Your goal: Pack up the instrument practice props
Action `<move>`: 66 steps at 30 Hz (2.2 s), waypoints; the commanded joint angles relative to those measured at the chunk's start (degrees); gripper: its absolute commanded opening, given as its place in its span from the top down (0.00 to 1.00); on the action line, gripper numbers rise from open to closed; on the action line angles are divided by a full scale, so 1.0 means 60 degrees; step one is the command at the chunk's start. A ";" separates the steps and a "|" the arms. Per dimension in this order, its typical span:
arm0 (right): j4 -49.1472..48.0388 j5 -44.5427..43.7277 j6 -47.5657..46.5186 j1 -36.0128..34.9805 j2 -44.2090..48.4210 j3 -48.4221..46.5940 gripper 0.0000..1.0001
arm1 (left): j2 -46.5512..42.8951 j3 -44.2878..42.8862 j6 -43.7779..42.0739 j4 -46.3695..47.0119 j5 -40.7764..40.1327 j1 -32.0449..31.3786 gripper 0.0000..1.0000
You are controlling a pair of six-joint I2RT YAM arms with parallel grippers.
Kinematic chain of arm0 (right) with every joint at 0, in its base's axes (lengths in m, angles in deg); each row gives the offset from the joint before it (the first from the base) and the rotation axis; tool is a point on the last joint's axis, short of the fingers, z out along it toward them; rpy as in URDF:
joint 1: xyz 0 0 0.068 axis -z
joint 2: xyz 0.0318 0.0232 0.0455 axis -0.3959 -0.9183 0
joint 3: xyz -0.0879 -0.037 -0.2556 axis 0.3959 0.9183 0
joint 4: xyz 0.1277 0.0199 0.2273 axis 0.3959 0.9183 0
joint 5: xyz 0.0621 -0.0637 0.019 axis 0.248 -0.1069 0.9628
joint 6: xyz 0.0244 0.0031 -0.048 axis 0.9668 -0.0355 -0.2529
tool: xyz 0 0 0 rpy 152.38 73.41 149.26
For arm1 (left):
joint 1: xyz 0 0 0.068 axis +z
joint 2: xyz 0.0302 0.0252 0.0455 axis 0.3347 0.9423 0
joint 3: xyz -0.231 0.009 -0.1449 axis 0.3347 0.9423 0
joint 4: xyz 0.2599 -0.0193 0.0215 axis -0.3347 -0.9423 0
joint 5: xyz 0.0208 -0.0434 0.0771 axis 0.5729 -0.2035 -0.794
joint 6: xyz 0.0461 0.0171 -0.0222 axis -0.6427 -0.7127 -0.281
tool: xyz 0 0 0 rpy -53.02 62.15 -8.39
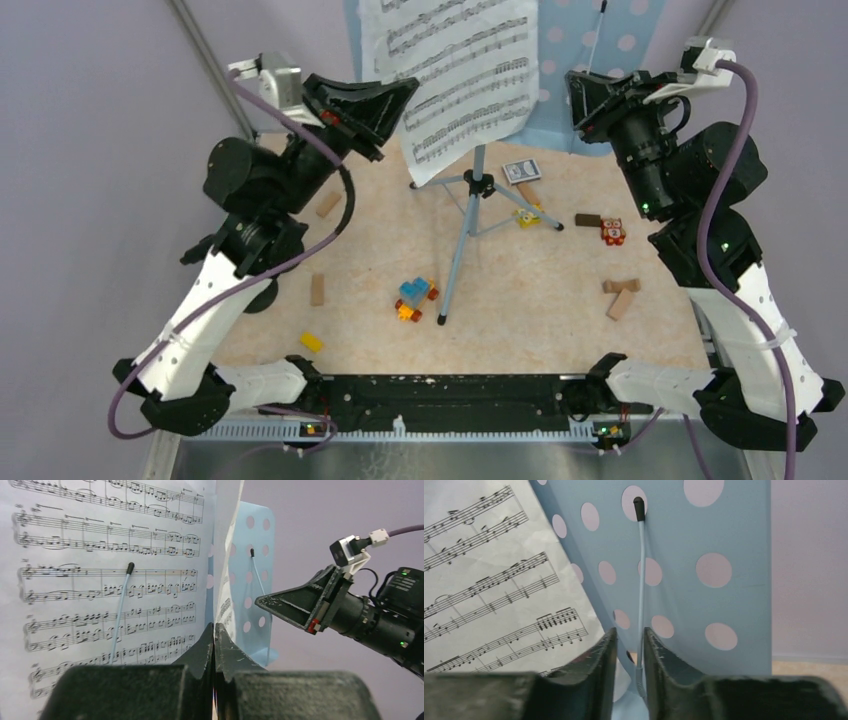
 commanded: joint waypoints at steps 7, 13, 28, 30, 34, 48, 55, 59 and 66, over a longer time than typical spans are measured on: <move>0.0503 0.0294 0.0229 -0.0022 0.0892 0.0225 0.52 | -0.2361 0.1282 -0.0572 -0.2267 0.0055 0.0023 1.00; 0.0618 0.0818 0.0838 -0.0021 0.1872 0.0534 0.26 | -0.3971 0.2423 -0.0411 -0.4077 0.0337 0.0028 1.00; 0.3312 0.1121 0.4410 -0.0022 0.0900 -0.3226 0.15 | -0.6696 0.6979 0.2343 -0.5215 0.1794 0.0023 1.00; 0.3260 0.1149 0.4464 -0.0021 0.0980 -0.3266 0.15 | -0.6672 0.7340 0.2462 -0.5216 0.2071 0.0023 1.00; 0.3184 0.1214 0.4433 -0.0021 0.1062 -0.3395 0.14 | -0.6577 0.8046 0.2774 -0.4724 0.2454 0.0026 1.00; 0.2793 0.0733 0.3957 -0.0013 0.1514 -0.2983 0.13 | -0.3872 0.9403 0.3056 -0.1626 0.1903 -0.1975 1.00; 0.2743 0.0721 0.3988 -0.0022 0.1820 -0.2649 0.13 | -0.0991 0.8870 0.2948 0.0243 0.0469 -0.3854 1.00; 0.2668 0.0286 0.3538 -0.0022 0.2344 -0.1978 0.12 | 0.0545 0.8005 0.2765 0.1018 0.0439 -0.3990 1.00; 0.3220 -0.0988 0.3033 -0.0013 0.3913 0.0977 0.12 | 0.3278 0.5379 0.2123 0.1046 -0.0131 -0.3968 1.00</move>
